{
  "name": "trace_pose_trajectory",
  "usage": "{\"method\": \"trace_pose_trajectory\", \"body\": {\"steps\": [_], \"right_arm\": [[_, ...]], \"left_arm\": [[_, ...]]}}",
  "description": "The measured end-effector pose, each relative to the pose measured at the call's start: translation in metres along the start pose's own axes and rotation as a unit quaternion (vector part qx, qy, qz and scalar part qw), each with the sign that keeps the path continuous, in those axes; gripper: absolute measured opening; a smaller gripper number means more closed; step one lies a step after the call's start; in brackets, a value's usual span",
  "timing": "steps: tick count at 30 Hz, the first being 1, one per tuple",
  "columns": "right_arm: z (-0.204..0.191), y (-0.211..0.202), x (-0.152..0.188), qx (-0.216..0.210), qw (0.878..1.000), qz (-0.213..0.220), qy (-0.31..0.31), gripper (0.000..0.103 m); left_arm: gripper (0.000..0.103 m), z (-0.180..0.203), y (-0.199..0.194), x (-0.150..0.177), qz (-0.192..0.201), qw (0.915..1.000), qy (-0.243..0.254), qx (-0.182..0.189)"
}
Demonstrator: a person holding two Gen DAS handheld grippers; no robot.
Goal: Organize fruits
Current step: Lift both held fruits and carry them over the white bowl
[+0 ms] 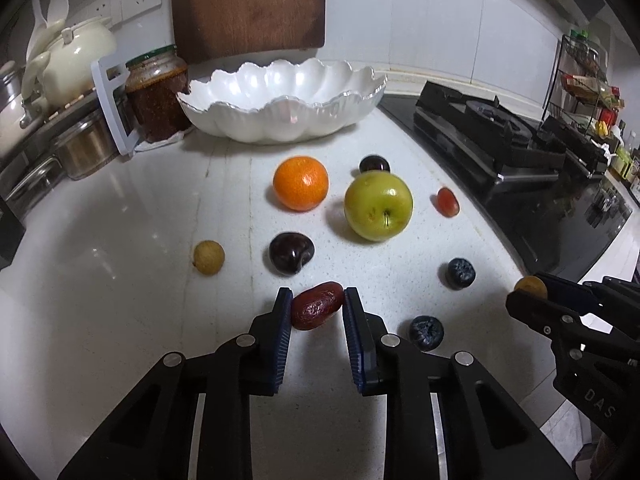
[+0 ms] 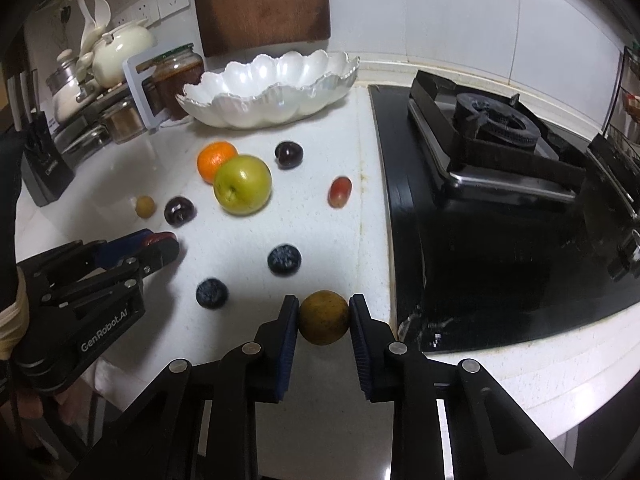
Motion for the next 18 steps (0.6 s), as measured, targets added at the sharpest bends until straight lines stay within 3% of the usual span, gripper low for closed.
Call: {"method": "trace_pose_trajectory", "body": {"steps": [10, 18], "right_arm": [[-0.011, -0.012, -0.031, 0.001, 0.999, 0.039, -0.024, 0.027], [-0.015, -0.02, -0.064, -0.023, 0.996, 0.076, -0.047, 0.027]], "left_arm": [[0.026, -0.012, -0.022, -0.017, 0.036, 0.9992, -0.016, 0.004], [0.026, -0.018, -0.037, -0.042, 0.057, 0.9971, -0.049, -0.013]]}}
Point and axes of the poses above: each gripper's, at about its wrist camera, not at the fingertips, and y roughly the way its jaws point, z to its right, x to its underside, the point moved 3 cm from there along y, roughly the way its jaws point, and after that the axes turned 10 degrees about -x, right-handed, at the moved point
